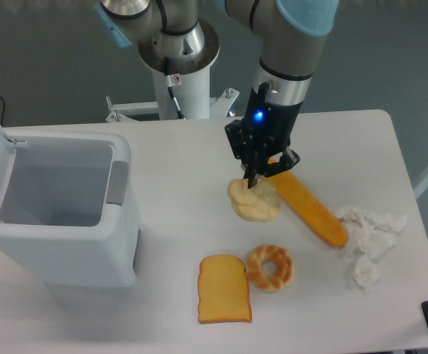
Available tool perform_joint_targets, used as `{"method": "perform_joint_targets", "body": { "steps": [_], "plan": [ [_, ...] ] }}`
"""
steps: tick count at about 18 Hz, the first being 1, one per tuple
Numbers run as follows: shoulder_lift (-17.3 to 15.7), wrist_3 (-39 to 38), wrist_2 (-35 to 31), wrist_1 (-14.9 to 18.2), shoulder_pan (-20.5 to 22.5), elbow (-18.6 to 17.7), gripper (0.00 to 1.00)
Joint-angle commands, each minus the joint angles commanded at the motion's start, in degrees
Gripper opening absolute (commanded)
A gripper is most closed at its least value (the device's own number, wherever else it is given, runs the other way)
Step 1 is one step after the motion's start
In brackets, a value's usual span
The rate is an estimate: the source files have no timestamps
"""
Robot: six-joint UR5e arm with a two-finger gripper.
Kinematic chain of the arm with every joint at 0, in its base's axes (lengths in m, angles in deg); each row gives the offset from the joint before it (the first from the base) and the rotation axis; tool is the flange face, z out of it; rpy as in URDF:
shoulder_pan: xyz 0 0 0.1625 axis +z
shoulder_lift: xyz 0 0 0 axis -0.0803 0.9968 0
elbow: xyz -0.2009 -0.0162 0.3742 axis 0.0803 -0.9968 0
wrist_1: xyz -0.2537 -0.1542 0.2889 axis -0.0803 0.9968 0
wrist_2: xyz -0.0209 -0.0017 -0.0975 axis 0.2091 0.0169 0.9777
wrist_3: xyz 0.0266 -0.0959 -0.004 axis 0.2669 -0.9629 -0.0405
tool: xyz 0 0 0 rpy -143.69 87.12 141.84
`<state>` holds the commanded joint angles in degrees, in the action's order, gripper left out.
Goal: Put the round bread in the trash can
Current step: 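Lift the round bread roll and carry it toward the trash can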
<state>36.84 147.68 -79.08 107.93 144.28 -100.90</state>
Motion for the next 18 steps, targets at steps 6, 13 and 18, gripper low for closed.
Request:
{"method": "perform_joint_targets", "body": {
  "steps": [6, 13, 18],
  "plan": [
    [-1.67, -10.46, 7.91, 0.0, -0.35, 0.27, 0.02],
    [-4.21, -20.3, 14.41, -0.44, -2.72, 0.27, 0.02],
    [-5.53, -26.54, 15.21, -0.53, -6.4, -0.26, 0.02]
  ]
}}
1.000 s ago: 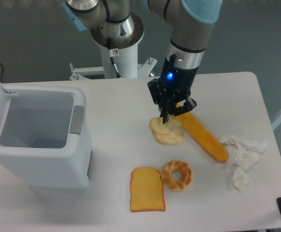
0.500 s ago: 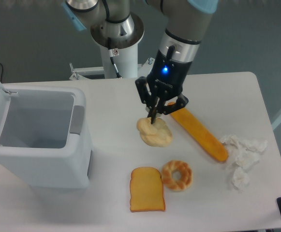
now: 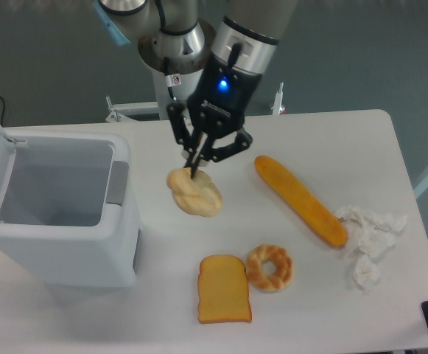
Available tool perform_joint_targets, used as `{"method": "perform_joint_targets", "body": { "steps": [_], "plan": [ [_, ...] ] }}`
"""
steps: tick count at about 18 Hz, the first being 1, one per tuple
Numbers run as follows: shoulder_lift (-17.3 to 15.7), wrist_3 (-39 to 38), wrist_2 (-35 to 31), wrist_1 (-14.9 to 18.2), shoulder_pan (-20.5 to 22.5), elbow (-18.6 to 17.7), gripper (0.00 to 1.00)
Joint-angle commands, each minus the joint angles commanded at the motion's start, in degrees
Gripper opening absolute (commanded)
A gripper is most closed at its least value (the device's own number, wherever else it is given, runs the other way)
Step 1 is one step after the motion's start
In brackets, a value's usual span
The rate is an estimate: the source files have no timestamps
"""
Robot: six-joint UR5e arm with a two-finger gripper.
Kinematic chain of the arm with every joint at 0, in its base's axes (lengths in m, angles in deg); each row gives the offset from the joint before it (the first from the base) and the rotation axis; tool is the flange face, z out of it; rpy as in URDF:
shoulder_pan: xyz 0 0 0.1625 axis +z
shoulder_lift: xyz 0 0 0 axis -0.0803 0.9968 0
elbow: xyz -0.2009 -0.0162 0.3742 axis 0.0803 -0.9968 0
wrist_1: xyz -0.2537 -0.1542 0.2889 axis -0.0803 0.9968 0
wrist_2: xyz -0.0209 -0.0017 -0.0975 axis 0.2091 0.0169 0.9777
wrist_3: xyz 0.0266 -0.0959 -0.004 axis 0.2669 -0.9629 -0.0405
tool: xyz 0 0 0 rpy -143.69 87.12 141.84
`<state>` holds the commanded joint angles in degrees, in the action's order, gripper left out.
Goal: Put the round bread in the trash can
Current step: 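Lift the round bread roll and carry it toward the trash can, then move the held roll over the trash can opening and lower it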
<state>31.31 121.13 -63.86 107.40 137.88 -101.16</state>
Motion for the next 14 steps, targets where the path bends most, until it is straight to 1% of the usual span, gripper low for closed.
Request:
{"method": "perform_joint_targets", "body": {
  "steps": [5, 7, 10, 12, 14],
  "plan": [
    [-0.44, -3.69, 1.23, -0.79, -3.43, -0.09, 0.02],
    [-0.44, -4.4, 2.98, -1.4, -4.67, -0.09, 0.02],
    [-0.44, -7.73, 5.88, -1.49, -5.81, -0.26, 0.04],
    [-0.36, -8.53, 6.24, -1.41, -7.39, -0.53, 0.04],
    [-0.36, -8.8, 6.33, -1.41, -7.92, -0.97, 0.04]
  ]
}}
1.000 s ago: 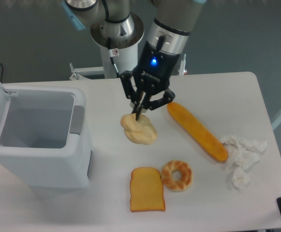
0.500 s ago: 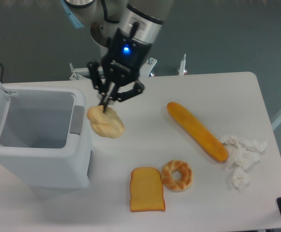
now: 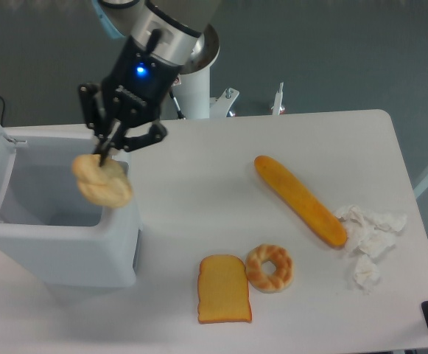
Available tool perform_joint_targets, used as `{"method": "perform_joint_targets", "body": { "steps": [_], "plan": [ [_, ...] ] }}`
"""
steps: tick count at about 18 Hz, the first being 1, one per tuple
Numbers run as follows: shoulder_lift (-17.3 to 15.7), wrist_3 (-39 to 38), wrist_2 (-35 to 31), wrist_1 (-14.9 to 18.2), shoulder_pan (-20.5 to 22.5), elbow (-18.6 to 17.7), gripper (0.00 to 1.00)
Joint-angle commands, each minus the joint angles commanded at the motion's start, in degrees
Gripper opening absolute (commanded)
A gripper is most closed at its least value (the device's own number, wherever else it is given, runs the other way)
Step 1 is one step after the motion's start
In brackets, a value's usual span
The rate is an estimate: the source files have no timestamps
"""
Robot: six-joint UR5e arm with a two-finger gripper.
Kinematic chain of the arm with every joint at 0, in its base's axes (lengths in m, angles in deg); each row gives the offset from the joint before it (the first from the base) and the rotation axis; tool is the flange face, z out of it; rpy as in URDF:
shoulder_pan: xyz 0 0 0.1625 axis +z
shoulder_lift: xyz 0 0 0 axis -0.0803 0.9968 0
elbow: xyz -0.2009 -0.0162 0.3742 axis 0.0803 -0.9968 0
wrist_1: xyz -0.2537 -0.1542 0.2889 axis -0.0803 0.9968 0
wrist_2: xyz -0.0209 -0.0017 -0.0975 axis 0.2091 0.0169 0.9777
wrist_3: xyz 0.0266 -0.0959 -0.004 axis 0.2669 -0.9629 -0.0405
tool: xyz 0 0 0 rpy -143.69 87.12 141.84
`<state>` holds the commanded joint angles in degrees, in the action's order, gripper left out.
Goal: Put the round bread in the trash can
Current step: 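Move the held roll over the trash can opening and lower it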
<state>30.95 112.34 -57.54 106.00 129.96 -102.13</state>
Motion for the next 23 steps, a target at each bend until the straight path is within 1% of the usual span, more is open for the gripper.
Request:
{"method": "perform_joint_targets", "body": {
  "steps": [2, 6, 8, 13, 15, 22, 23],
  "plan": [
    [-0.09, -0.09, -0.09, 0.26, -1.14, -0.17, 0.04],
    [-1.67, 0.09, -0.09, -0.09, -1.94, -3.42, 0.05],
    [-1.76, 0.09, -0.09, -0.09, -2.29, -4.22, 0.07],
    [-1.41, 0.0, -0.09, -0.17, -2.73, -4.48, 0.08],
    [-1.32, 0.09, -0.09, -0.17, -2.73, -4.4, 0.11],
    [-0.88, 0.18, -0.17, -0.44, -3.51, -4.83, 0.16],
    [-0.79, 0.44, -0.26, -0.53, -3.78, -4.83, 0.2]
  ]
}}
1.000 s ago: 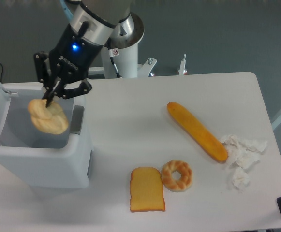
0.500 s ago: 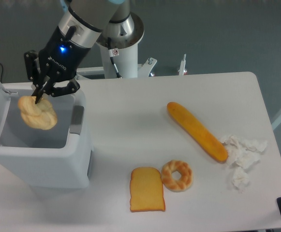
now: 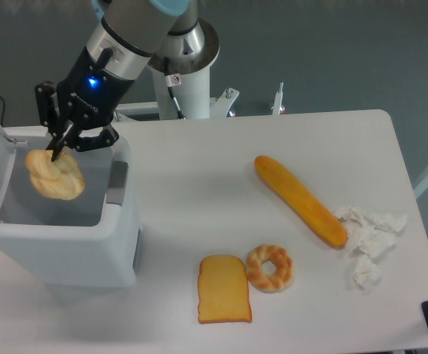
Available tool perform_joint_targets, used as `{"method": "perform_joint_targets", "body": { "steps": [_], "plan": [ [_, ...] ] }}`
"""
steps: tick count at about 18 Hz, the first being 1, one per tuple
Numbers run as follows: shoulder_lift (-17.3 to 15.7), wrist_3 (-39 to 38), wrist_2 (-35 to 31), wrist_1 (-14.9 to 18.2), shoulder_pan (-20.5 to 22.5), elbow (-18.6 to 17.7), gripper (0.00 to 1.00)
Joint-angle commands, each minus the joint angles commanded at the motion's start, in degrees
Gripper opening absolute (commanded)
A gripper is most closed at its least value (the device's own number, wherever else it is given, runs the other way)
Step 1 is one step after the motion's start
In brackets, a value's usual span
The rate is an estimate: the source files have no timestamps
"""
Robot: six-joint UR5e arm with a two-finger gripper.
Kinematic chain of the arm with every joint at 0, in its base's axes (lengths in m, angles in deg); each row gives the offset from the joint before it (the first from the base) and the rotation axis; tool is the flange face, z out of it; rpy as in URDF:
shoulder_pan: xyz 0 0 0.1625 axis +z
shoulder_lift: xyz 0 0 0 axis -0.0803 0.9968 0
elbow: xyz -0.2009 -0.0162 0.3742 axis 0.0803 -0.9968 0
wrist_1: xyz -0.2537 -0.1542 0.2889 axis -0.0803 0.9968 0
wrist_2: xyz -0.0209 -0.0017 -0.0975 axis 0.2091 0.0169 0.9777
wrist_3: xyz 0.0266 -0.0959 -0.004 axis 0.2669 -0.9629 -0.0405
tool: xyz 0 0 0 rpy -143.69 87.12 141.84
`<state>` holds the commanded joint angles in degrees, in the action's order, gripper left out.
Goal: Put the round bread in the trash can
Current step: 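Move the held roll over the trash can opening and lower it, then open the gripper to drop the roll into the trash can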
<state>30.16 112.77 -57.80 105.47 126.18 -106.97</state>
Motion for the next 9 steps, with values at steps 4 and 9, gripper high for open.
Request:
{"method": "perform_joint_targets", "body": {
  "steps": [4, 9],
  "plan": [
    [0.44, 0.27, 0.0, 0.0, -0.18, 0.0, 0.28],
    [0.44, 0.27, -0.18, 0.0, -0.18, 0.0, 0.44]
  ]
}}
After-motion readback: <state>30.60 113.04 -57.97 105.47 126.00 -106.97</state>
